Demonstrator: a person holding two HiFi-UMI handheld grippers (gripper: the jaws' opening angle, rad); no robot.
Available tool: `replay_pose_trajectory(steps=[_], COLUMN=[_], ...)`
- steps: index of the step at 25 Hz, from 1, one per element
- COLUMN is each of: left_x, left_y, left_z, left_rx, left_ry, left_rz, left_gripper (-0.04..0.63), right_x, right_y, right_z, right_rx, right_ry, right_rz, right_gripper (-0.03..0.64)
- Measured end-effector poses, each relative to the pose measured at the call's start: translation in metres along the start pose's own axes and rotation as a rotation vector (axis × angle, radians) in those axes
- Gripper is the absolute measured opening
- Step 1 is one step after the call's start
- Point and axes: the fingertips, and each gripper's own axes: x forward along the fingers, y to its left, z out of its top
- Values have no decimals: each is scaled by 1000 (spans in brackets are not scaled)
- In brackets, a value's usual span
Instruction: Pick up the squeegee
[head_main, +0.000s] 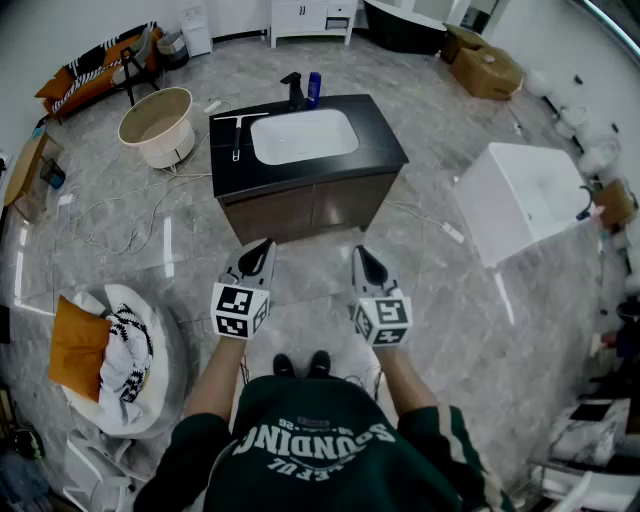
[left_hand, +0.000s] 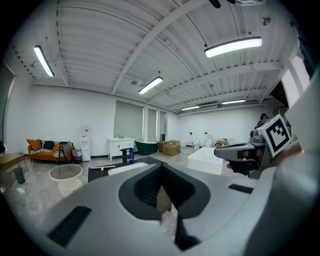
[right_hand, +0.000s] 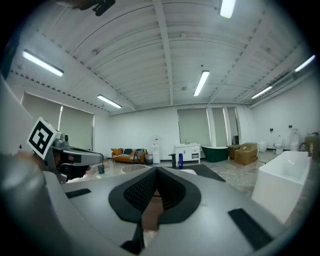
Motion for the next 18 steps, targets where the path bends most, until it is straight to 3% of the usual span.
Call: replay_pose_trajectory(steps=[18], left_x=[28], left_y=[-27], left_z=[-10], left_rx=[-17], left_ry=[27], left_rz=[-2], left_gripper=[2], right_x=[1], right_y=[-31], right_z=[-14], right_rx=[-8], right_ry=[18], right_rz=[30], right_gripper=[0])
